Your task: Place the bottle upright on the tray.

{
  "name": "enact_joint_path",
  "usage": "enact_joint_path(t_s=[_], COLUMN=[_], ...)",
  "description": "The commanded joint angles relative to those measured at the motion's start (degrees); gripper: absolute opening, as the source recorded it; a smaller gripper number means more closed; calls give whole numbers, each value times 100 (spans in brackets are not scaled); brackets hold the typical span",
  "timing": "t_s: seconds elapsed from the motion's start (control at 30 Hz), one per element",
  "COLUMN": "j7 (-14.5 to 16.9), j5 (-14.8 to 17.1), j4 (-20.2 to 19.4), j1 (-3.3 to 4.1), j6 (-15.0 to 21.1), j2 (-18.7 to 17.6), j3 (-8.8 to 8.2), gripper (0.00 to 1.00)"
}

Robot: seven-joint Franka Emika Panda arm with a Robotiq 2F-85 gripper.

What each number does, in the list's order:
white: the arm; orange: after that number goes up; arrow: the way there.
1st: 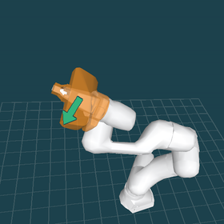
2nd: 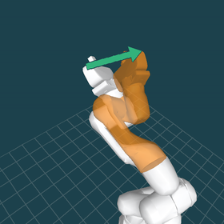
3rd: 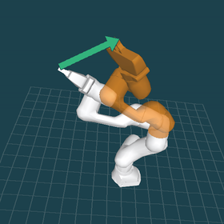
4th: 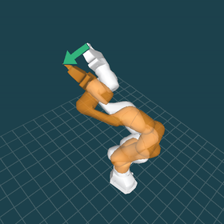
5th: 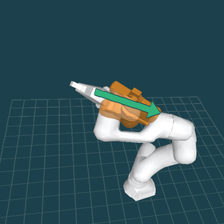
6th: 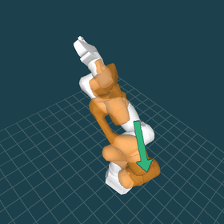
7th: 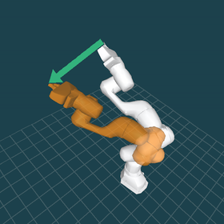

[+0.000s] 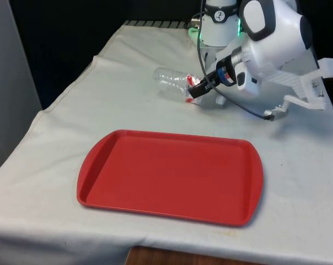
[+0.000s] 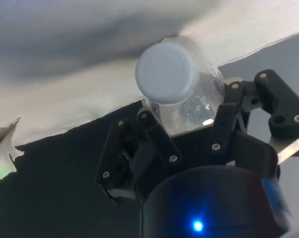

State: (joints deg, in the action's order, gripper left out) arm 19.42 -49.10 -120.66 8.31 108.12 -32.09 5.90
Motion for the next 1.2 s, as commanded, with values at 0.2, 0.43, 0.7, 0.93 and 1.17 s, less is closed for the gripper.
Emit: enact_joint_path(t_s=[0.2,0.43,0.7,0.93,1.17], j7=[23,29,57,80,92], j5=[63,80,69,63,29], j4=[6,46,212,361,533], j1=[-11,-17,-46,-69,-74], j6=[-92,-160,-235,-275,-275], j2=[212,327,413,435,424], j3=[11,6,6,-11,-52], gripper=[14,14,14,14,14])
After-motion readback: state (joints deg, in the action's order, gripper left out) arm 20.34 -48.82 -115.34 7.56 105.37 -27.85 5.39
